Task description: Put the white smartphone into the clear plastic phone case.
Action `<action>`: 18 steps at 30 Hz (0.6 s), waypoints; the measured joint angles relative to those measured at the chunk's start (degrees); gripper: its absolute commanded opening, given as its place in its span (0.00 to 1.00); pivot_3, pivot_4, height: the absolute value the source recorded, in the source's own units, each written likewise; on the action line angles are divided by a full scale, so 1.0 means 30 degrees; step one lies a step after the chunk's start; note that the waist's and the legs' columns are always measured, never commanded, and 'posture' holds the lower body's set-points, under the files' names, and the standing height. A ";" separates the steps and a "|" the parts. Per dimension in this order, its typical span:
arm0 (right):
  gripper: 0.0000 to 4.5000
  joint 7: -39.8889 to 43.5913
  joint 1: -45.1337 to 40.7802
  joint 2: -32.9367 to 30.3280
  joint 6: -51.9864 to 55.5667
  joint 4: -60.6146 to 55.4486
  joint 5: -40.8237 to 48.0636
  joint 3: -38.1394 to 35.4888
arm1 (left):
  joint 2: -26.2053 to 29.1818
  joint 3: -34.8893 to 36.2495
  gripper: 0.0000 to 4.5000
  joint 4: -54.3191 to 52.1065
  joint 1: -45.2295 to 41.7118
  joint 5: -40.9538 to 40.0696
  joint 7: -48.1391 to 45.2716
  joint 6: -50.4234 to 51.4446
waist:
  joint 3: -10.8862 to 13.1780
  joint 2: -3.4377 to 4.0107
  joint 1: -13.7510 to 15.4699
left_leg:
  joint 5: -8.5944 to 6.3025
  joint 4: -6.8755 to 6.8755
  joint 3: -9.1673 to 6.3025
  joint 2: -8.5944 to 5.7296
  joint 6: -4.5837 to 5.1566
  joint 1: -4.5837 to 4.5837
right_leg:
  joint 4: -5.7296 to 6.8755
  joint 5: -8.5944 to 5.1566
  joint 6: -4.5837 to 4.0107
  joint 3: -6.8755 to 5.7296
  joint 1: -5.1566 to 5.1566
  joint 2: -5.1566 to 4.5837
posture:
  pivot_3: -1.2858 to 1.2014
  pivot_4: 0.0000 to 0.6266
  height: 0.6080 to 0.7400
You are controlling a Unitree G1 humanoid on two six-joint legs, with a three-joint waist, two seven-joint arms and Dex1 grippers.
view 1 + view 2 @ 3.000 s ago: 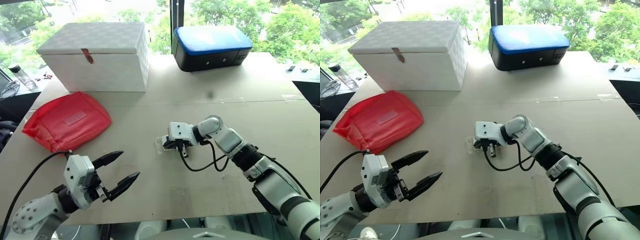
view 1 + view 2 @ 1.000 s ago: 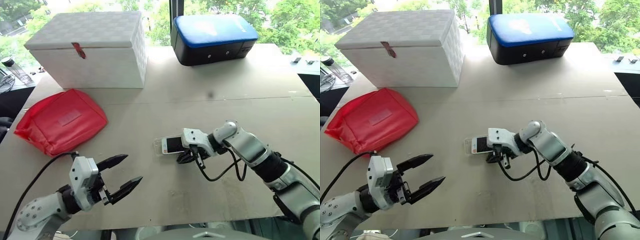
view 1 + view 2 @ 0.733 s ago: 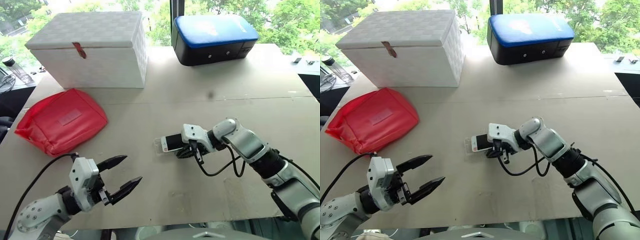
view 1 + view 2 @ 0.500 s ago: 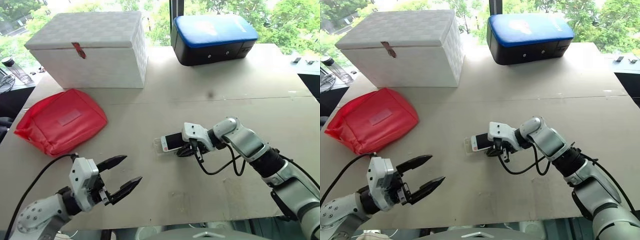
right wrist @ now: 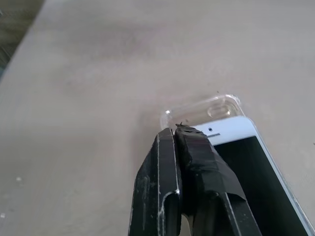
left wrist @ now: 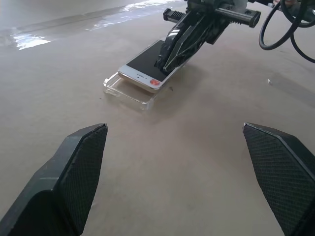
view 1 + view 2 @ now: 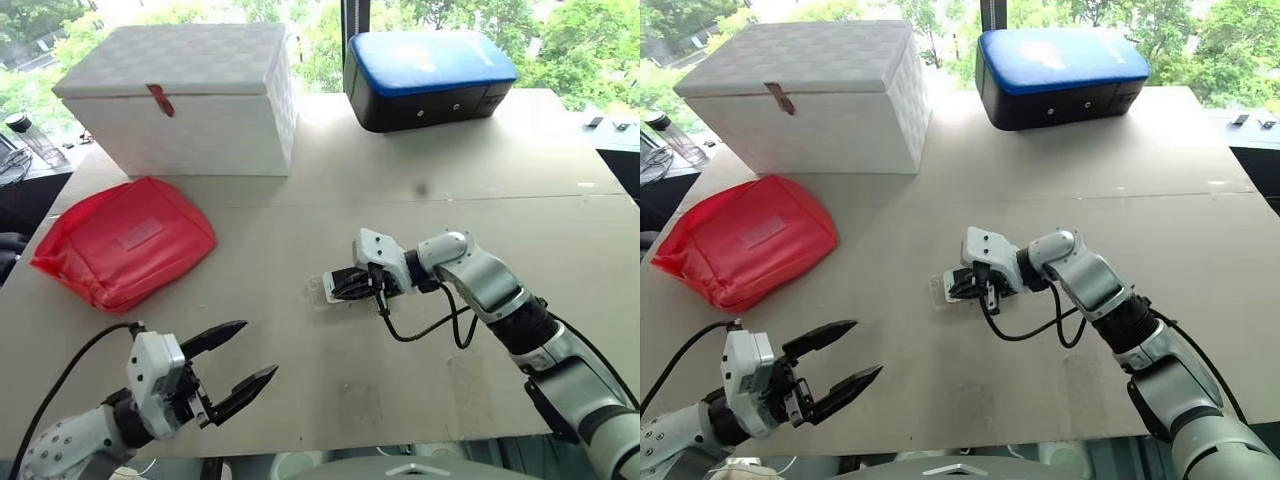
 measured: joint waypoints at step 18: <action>0.01 -0.0327 -0.0029 0.0208 -0.2819 0.1287 -0.2397 0.1344 | 0.0010 -0.0058 1.00 0.0236 -0.0435 0.0122 0.0124 -0.0074 | -0.0010 -0.0011 -0.0079 | -0.0042 -0.0014 0.0020 0.0002 0.0068 0.0247 | 0.0012 -0.0004 -0.0003 0.0025 0.0221 0.0027 | 0.52 0.24 1.00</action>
